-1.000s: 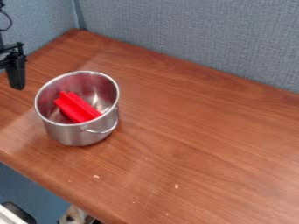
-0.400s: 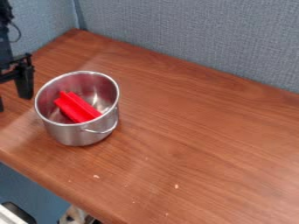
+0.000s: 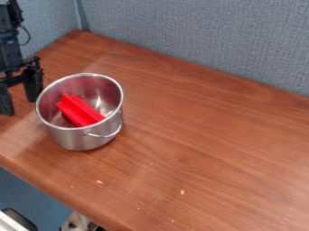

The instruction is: Move the red object from the metal pot to the table

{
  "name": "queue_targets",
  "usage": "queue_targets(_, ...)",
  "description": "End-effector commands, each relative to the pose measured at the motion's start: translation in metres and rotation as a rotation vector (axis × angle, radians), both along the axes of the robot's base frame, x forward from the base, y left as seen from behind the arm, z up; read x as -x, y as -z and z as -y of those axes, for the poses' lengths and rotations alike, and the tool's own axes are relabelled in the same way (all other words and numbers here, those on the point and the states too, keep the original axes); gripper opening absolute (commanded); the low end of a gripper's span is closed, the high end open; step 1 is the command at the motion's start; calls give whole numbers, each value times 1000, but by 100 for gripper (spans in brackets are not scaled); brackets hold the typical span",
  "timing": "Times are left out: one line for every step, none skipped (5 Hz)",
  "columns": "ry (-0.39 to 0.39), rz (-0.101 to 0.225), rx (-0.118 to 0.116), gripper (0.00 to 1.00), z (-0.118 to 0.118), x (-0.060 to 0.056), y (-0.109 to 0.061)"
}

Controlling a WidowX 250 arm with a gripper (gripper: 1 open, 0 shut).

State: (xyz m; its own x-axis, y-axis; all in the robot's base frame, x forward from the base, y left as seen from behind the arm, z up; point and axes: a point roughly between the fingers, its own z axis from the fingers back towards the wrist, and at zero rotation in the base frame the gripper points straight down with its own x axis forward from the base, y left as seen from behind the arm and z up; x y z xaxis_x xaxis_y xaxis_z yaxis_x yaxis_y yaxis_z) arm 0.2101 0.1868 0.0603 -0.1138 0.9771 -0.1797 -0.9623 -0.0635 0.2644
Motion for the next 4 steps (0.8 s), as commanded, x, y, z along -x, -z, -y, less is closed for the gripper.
queue_targets(-83,19,-10,100,7,-10,-7)
queue_targets(-162,15,-15,100,16,-11,1)
queue_targets(-165,25,-11,100,17,-12,-5)
queue_targets(-168,33,-7,100,19,-12,-10)
